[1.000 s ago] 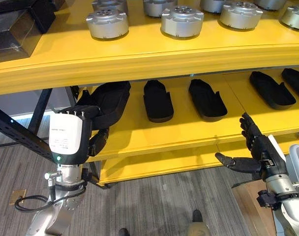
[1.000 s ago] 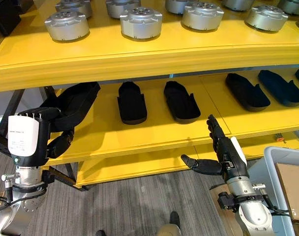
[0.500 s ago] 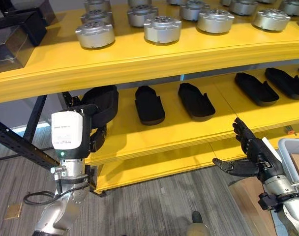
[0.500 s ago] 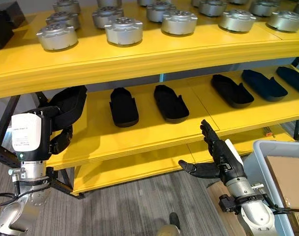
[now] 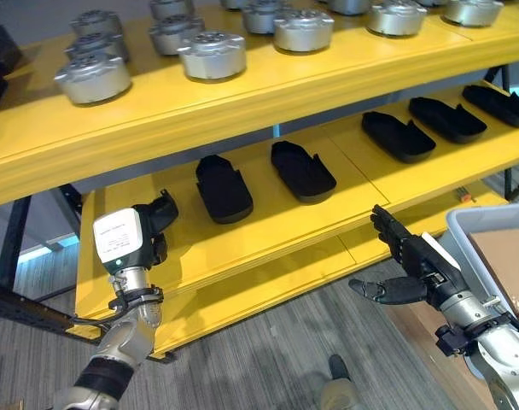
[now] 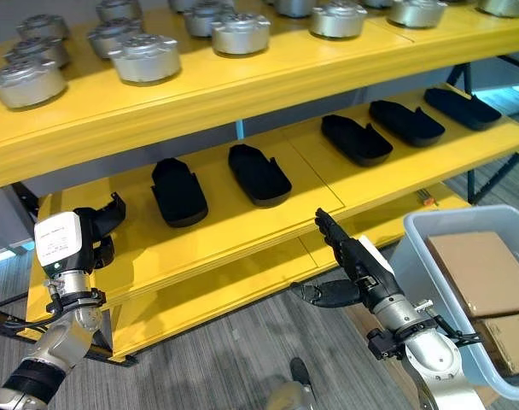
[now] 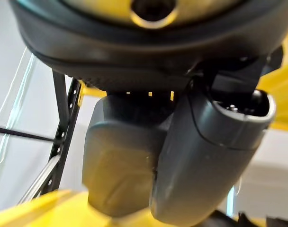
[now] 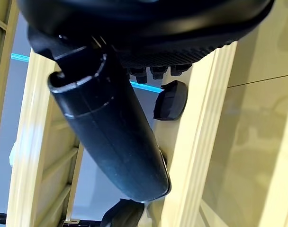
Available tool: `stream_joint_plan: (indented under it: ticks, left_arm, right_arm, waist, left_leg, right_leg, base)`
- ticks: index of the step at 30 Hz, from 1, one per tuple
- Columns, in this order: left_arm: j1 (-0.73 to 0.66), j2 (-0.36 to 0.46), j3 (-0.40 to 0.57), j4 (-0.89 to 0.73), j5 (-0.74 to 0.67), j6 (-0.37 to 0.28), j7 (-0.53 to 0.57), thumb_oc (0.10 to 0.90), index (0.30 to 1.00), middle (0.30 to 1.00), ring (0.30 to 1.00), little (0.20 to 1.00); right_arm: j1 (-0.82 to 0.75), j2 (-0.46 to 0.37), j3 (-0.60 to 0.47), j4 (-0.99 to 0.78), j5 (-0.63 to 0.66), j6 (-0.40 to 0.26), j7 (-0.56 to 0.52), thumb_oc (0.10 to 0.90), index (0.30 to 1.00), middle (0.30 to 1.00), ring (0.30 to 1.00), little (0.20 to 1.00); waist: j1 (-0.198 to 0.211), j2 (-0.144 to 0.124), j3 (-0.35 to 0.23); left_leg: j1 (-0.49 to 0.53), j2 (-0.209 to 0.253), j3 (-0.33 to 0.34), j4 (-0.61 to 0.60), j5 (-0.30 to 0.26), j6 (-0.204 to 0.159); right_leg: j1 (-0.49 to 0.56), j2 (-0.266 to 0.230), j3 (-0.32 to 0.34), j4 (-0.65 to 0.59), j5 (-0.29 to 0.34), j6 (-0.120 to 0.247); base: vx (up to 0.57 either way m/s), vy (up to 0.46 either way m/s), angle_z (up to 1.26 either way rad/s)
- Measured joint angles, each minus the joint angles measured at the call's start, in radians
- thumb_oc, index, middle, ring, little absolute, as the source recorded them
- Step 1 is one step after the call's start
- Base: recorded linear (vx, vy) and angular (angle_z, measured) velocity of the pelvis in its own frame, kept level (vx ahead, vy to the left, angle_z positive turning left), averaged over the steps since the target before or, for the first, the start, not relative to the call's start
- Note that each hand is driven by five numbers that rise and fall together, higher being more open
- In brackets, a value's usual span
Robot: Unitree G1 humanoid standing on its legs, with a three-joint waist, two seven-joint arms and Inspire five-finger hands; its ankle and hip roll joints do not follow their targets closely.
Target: Move parts from the plastic box to the shelf.
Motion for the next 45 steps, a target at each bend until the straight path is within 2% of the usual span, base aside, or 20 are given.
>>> stream_joint_plan:
  ticks: [3,5,9,12,16,29,41,45]
  left_arm:
    - [-0.034,-0.024,-0.004,0.055,-0.002,0.018,0.009,0.400,0.300,0.300,0.300,0.300]
    - [-0.081,-0.027,-0.047,0.112,-0.033,0.027,0.022,0.400,0.300,0.300,0.300,0.300]
    - [-0.111,-0.054,-0.070,0.143,-0.039,0.043,0.043,0.400,0.300,0.300,0.300,0.300]
    - [-0.142,-0.073,-0.079,0.143,-0.041,0.057,0.048,0.400,0.300,0.300,0.300,0.300]
    - [-0.157,-0.091,-0.077,0.149,-0.089,0.070,0.072,0.400,0.300,0.300,0.300,0.300]
    - [-0.132,-0.097,-0.075,0.133,-0.065,0.095,0.091,0.400,0.300,0.300,0.300,0.300]
    - [-0.057,-0.079,-0.065,0.133,0.012,0.094,0.088,0.400,0.300,0.300,0.300,0.300]
    - [-0.030,-0.047,-0.065,0.137,0.052,0.090,0.071,0.400,0.300,0.300,0.300,0.300]
  right_arm:
    - [0.000,-0.026,0.000,0.000,0.000,0.000,0.018,0.900,1.000,1.000,1.000,1.000]
    - [-0.008,-0.046,0.001,0.001,-0.001,0.001,0.034,0.900,1.000,1.000,1.000,1.000]
    - [-0.029,-0.082,0.003,0.005,-0.001,0.002,0.049,0.900,1.000,1.000,1.000,1.000]
    - [-0.057,-0.096,0.003,0.044,-0.002,0.002,0.049,0.900,1.000,1.000,1.000,1.000]
    - [-0.073,-0.097,0.002,0.064,-0.020,0.001,0.049,0.900,1.000,1.000,1.000,1.000]
    - [-0.071,-0.097,0.002,0.065,-0.020,-0.004,0.050,0.900,1.000,1.000,1.000,1.000]
    - [-0.066,-0.098,-0.002,0.065,-0.019,-0.013,0.035,0.900,1.000,1.000,1.000,1.000]
    - [-0.065,-0.103,-0.003,0.067,-0.019,-0.016,0.027,0.900,1.000,1.000,1.000,1.000]
  waist:
    - [-0.015,0.021,0.003]
    - [-0.024,0.041,0.014]
    - [-0.040,0.082,0.048]
    - [-0.040,0.092,0.086]
    - [-0.046,0.098,0.113]
    - [-0.033,0.099,0.150]
    - [-0.030,0.107,0.164]
    - [-0.029,0.112,0.170]
  left_leg:
    - [0.000,-0.005,0.019,0.000,0.002,-0.004]
    - [-0.002,-0.011,0.023,-0.001,0.001,-0.003]
    - [-0.002,-0.014,0.035,-0.001,-0.003,0.002]
    - [-0.005,-0.015,0.039,0.000,-0.004,0.005]
    - [-0.022,-0.017,0.044,0.001,0.000,0.000]
    - [-0.020,-0.027,0.028,0.006,-0.002,0.004]
    - [-0.026,-0.026,0.019,0.016,-0.008,0.014]
    - [-0.026,-0.026,0.018,0.017,-0.008,0.014]
  right_leg:
    - [-0.015,-0.002,0.014,0.000,0.001,0.002]
    - [-0.021,-0.008,0.020,0.001,0.003,0.006]
    - [-0.031,-0.009,0.031,0.001,-0.003,0.014]
    - [-0.038,-0.009,0.037,0.002,-0.003,0.012]
    - [-0.064,-0.009,0.047,0.006,-0.001,0.013]
    - [-0.048,-0.022,0.033,0.013,-0.008,0.020]
    - [-0.050,-0.023,0.032,0.016,-0.010,0.016]
    - [-0.050,-0.023,0.031,0.016,-0.010,0.016]
  base:
    - [0.02,0.108,-0.15]
    - [0.02,0.085,-0.08]
    - [-0.01,0.046,-0.07]
    - [-0.04,0.018,-0.06]
    - [-0.01,-0.001,-0.04]
    - [0.00,-0.002,0.03]
    - [0.00,0.002,0.00]
    - [0.01,0.008,0.00]
